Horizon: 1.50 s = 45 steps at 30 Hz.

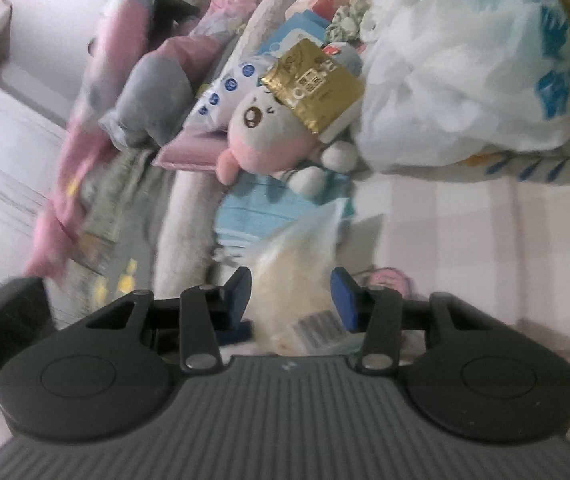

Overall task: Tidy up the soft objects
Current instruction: 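Lift the clear bag and carry it over the cardboard box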

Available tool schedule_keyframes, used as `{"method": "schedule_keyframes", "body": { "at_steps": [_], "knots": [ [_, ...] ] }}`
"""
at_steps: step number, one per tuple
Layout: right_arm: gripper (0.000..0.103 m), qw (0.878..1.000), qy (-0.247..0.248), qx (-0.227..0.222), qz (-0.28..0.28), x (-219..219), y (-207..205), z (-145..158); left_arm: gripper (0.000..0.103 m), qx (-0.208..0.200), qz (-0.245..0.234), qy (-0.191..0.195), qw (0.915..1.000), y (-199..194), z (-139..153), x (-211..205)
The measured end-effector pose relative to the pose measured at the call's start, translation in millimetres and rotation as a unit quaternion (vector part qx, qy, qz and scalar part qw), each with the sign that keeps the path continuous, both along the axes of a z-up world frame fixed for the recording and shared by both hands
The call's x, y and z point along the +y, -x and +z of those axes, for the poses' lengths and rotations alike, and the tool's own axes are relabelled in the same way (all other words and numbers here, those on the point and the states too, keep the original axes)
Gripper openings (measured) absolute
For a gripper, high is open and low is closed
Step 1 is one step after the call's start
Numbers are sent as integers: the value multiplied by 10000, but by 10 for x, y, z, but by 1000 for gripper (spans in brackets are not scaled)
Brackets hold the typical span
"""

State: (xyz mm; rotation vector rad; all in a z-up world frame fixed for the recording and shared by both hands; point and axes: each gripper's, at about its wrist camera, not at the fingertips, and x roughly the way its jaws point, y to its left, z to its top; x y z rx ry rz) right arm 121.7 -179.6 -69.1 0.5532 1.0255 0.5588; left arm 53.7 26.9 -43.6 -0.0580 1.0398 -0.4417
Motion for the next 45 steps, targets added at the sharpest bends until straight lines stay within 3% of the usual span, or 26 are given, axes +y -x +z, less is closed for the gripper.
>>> {"method": "schedule_keyframes", "body": {
  "at_steps": [6, 10, 15, 20, 27, 29, 30, 36, 39, 40, 41, 45],
  "knots": [
    [44, 9998, 67, -107, 168, 53, -18, -35, 47, 60, 230, -35, 9997, -109, -38, 42],
    [43, 9966, 751, -64, 338, 271, -86, -206, 48, 100, 248, -244, 9993, -166, -134, -28],
    [44, 9949, 904, -128, 436, 335, -112, -248, 49, 23, 251, -257, 9994, -193, -147, -33],
    [44, 9960, 768, -38, 459, 345, -162, -265, 52, 54, 254, -258, 9993, -224, -156, -42],
    [46, 9986, 173, 270, 412, 254, -228, -275, 54, 324, 371, -181, 9986, -216, -131, 50],
    [62, 9985, 46, 356, 402, 239, -258, -285, 59, 402, 365, -134, 9984, -217, -146, 55],
    [64, 9984, 34, 378, 409, 248, -271, -292, 59, 442, 371, -119, 9983, -223, -157, 48],
    [66, 9975, 159, 306, 618, 409, -249, -307, 55, 320, 281, -165, 9990, -223, -177, -33],
    [64, 9977, 168, 312, 585, 414, -241, -307, 48, 253, 259, -208, 9991, -212, -146, -56],
    [59, 9977, 155, 332, 569, 406, -231, -302, 46, 225, 241, -228, 9992, -197, -122, -66],
    [52, 9976, 123, 356, 581, 395, -220, -296, 46, 178, 219, -238, 9993, -179, -95, -73],
    [47, 9974, -44, 367, 618, 362, -140, -233, 46, -54, 160, -297, 9994, -76, 68, -127]
  ]
}}
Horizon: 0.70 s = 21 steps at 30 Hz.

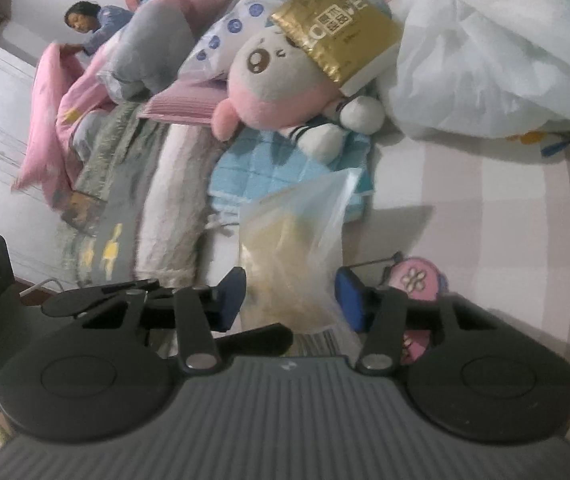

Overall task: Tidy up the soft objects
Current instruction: 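Lift the clear bag and carry it over the cardboard box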

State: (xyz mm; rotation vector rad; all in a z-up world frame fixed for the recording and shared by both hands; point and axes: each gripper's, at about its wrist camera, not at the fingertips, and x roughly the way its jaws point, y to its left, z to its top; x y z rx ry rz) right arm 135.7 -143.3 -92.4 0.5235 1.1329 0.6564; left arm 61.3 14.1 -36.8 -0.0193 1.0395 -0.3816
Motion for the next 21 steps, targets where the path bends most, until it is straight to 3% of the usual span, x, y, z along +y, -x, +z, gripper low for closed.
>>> {"method": "schedule_keyframes", "body": {
  "at_steps": [5, 14, 21],
  "knots": [
    [39, 9995, -213, -198, -110, -108, 88, 237, 46, -328, -90, 46, 9994, 130, 288, -91],
    [34, 9918, -531, -1045, -508, -575, 240, 931, 46, -1235, -484, 148, 9911, 204, 949, -490],
    [32, 9802, -585, -1531, -1114, -1267, 191, 1407, 47, -1594, -1162, 391, 9796, -142, 1331, -1087]
  ]
}}
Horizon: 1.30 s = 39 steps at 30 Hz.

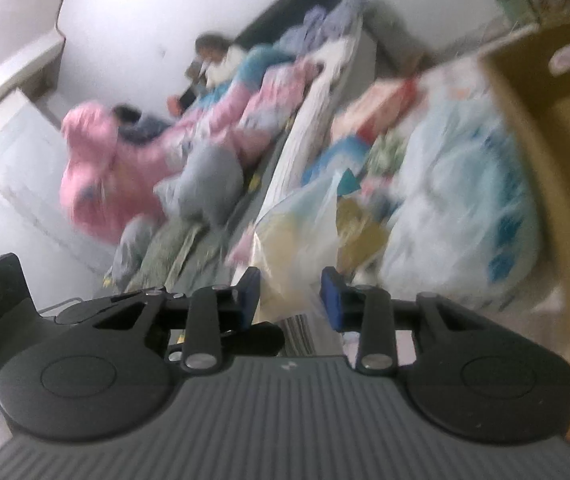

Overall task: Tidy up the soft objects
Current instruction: 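Lift the clear bag and carry it over the cardboard box, then lower the clear bag into the cardboard box and open the grippers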

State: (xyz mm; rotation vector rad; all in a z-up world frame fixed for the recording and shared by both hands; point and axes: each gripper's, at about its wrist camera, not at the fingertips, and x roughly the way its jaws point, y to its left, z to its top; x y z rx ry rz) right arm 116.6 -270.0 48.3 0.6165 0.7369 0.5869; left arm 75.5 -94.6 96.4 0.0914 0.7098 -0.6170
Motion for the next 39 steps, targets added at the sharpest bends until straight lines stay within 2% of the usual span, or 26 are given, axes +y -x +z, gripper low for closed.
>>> {"method": "schedule_keyframes", "body": {
  "at_steps": [4, 9, 15, 20, 24, 27, 31, 35, 39],
  "knots": [
    [32, 9994, -96, -14, -343, -472, -170, 144, 50, 62, -443, 112, 9989, -392, 109, -397],
    [32, 9970, -330, 314, -626, -1110, -579, 131, 50, 376, -775, 210, 9961, -979, 71, -900],
    [32, 9921, -298, 897, -831, -1607, -1315, -106, 51, 623, -787, -18, 9949, -1683, -180, -1387],
    [32, 9882, -76, 1241, -893, -1814, -1887, -362, 51, 683, -742, -209, 9947, -2066, -369, -1651],
    [32, 9852, 40, 1428, -952, -1876, -2282, -604, 73, 635, -613, -338, 9955, -2297, -509, -1802],
    [34, 9813, 94, 1605, -1060, -1937, -2500, -849, 76, 545, -446, -485, 9963, -2351, -571, -1835],
    [34, 9715, 225, 1979, -1289, -2046, -2662, -1196, 83, 510, -462, -318, 9971, -2362, -511, -1744],
    [34, 9683, 278, 2047, -1405, -2120, -2640, -1290, 89, 390, -345, -166, 9985, -2304, -383, -1548],
    [36, 9657, 248, 2168, -1407, -2179, -2615, -1373, 94, 512, -159, 27, 9986, -2217, -283, -1262]
  ]
}}
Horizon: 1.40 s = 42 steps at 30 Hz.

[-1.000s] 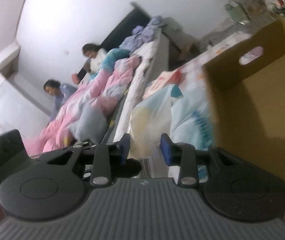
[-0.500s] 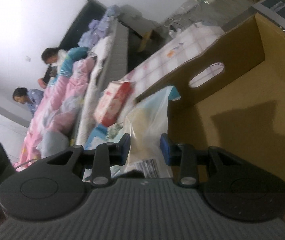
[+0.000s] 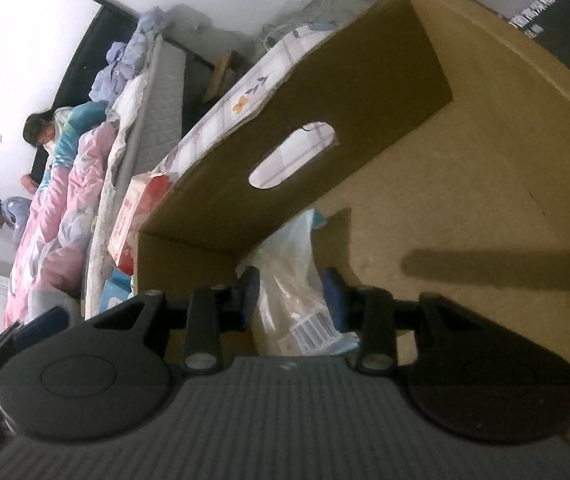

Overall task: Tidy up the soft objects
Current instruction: 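Lower the clear bag into the cardboard box and open the grippers, then move both grippers back to the blue bandage box on the bed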

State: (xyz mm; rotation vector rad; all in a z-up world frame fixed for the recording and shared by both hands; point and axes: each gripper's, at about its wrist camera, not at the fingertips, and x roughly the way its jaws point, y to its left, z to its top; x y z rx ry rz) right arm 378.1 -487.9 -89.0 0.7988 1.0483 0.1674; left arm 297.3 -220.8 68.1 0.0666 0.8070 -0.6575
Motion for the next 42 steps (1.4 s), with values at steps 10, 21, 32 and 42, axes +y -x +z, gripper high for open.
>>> {"method": "schedule_keyframes", "body": {
  "at_steps": [10, 21, 32, 42],
  "knots": [
    [37, 9987, 278, 397, 145, 423, -202, -299, 95, 609, 822, 443, 9938, 367, -220, 1076],
    [48, 9936, 1069, -76, 354, 734, -204, -26, 95, 356, 1667, 437, 9844, 987, -364, 1975],
    [58, 9859, 1351, -968, 172, 723, 407, 800, 95, -377, 2007, 433, 9780, 1640, -290, 2483],
    [58, 9815, 638, -1287, 1268, 1720, 683, 1334, 94, -746, 2186, 15, 9730, 1535, -50, 2787]
  ]
}}
